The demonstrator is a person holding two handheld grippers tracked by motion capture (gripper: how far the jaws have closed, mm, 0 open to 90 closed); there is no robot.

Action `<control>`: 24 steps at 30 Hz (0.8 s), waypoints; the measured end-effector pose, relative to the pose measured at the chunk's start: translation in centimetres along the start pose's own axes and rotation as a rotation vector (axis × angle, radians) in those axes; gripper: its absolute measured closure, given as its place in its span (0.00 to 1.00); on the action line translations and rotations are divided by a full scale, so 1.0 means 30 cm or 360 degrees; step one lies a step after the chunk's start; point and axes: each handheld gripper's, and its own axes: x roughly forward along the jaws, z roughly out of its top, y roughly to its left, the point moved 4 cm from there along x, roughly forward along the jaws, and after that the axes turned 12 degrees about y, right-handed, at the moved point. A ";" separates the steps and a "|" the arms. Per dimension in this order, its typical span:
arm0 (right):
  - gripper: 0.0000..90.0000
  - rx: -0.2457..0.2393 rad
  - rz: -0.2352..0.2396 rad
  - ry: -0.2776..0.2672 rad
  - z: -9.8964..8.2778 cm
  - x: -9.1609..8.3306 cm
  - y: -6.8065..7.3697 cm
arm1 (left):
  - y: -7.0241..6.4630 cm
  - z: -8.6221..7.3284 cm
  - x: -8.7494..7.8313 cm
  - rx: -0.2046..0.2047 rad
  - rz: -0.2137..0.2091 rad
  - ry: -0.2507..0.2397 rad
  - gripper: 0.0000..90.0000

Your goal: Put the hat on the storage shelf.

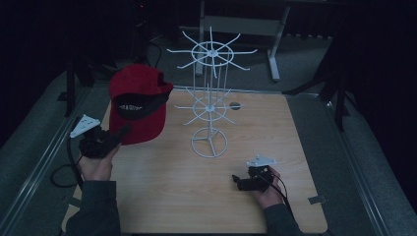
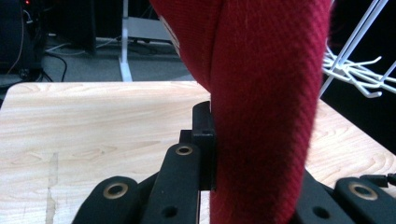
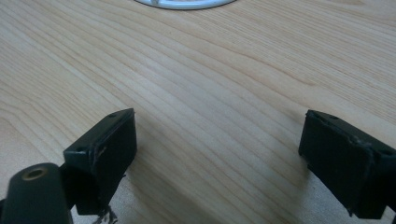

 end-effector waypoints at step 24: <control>0.12 -0.0004 0.0000 0.0006 0.000 -0.001 -0.001 | -0.014 0.092 -0.040 0.0005 0.0010 -0.0131 0.94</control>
